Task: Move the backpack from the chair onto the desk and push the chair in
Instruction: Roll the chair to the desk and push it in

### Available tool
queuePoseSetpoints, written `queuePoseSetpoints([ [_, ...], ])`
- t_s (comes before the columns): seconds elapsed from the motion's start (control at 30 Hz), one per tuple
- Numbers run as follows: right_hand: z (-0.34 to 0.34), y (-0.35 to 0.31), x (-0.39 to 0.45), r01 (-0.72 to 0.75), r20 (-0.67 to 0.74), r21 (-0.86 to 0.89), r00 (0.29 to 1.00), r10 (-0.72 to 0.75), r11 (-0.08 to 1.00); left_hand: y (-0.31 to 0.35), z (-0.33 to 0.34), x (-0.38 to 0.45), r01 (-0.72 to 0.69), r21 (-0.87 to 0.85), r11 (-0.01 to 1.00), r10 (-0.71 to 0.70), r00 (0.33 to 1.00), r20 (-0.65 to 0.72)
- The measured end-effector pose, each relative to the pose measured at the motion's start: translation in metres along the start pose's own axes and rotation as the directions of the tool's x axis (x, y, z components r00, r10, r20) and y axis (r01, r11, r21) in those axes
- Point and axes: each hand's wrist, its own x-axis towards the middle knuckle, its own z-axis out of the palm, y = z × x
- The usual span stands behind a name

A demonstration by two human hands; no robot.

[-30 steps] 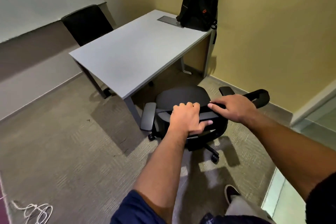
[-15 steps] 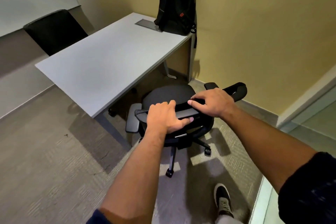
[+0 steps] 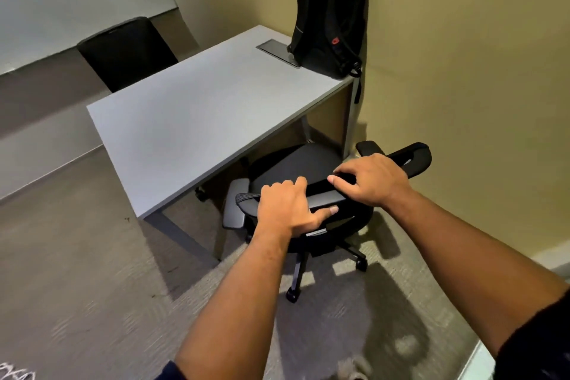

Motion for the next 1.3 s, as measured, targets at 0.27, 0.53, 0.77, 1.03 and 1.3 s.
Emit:
queuePoseSetpoints([
  [0.27, 0.013, 0.043, 0.059, 0.016, -0.049, 0.025, 0.999, -0.014, 1.0, -0.006, 0.004, 0.073, 0.043, 0.012, 0.999, -0.043, 0.999, 0.025],
  [0.53, 0.016, 0.065, 0.121, -0.045, -0.033, 0.046, 0.998, 0.047, 0.998, -0.032, 0.008, 0.146, -0.011, -0.002, 1.0, 0.011, 0.999, 0.051],
  [0.77, 0.026, 0.087, 0.177, -0.062, -0.044, 0.044, 0.997, 0.064, 0.997, -0.054, 0.017, 0.198, 0.0, -0.005, 1.0, 0.0, 1.0, 0.03],
  [1.03, 0.031, 0.131, 0.231, 0.035, -0.037, 0.009, 0.999, -0.034, 0.999, -0.048, 0.026, 0.254, 0.113, -0.003, 0.994, -0.113, 0.993, 0.033],
  [1.3, 0.03, 0.178, 0.283, 0.153, 0.024, 0.017, 0.988, -0.153, 0.988, -0.025, 0.031, 0.304, 0.279, 0.005, 0.96, -0.279, 0.959, 0.042],
])
